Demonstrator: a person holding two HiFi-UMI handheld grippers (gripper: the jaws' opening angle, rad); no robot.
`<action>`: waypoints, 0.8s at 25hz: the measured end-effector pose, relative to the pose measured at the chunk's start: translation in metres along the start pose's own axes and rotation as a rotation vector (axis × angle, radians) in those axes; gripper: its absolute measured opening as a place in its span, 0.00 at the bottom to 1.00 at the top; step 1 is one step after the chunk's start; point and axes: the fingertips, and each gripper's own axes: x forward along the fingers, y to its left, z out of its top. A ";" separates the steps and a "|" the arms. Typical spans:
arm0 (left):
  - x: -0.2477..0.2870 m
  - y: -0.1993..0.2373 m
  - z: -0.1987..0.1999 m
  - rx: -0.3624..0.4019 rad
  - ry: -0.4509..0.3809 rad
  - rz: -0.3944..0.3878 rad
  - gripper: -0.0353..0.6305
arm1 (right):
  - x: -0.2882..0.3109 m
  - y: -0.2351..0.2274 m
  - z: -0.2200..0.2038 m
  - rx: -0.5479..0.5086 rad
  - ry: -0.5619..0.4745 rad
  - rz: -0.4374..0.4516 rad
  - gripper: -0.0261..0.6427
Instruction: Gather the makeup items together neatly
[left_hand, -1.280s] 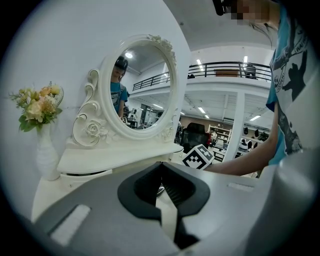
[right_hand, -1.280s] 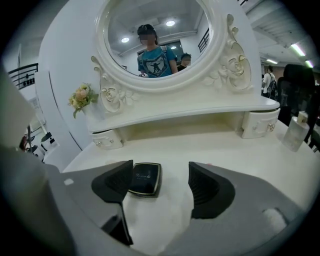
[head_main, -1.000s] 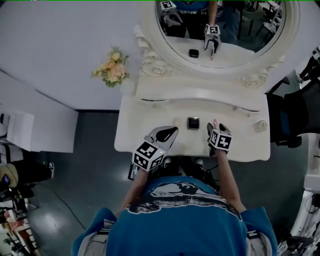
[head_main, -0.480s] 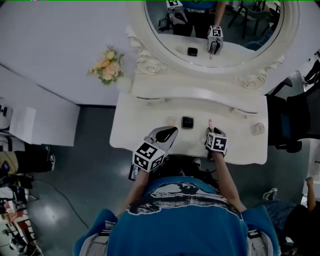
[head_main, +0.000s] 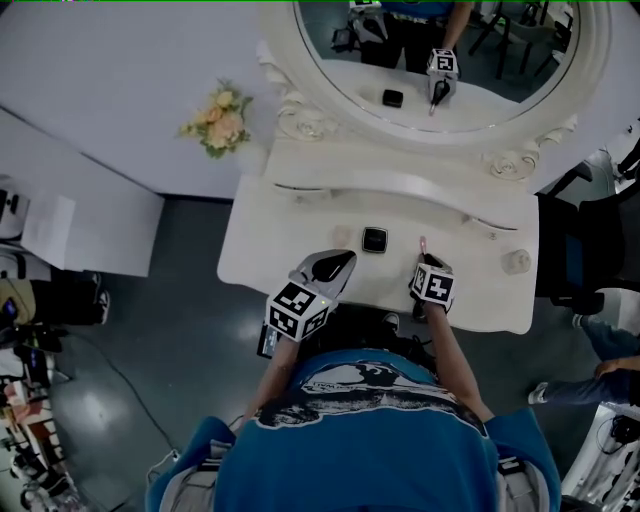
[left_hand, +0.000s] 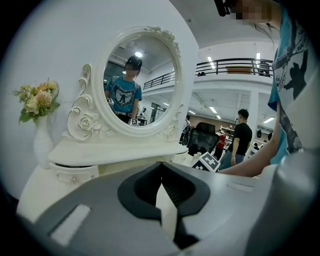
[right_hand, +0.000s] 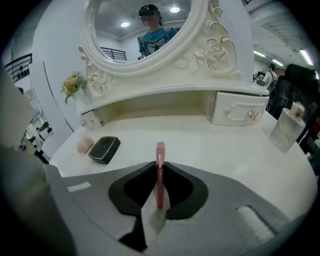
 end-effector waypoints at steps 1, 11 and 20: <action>-0.001 0.001 -0.001 -0.003 0.001 0.004 0.07 | 0.001 0.003 0.001 0.018 -0.001 0.014 0.11; -0.012 0.011 -0.004 -0.018 -0.002 0.031 0.07 | 0.015 0.044 0.023 0.158 -0.028 0.062 0.11; -0.024 0.029 -0.008 -0.025 -0.003 0.035 0.07 | 0.016 0.045 0.009 0.155 -0.020 -0.022 0.11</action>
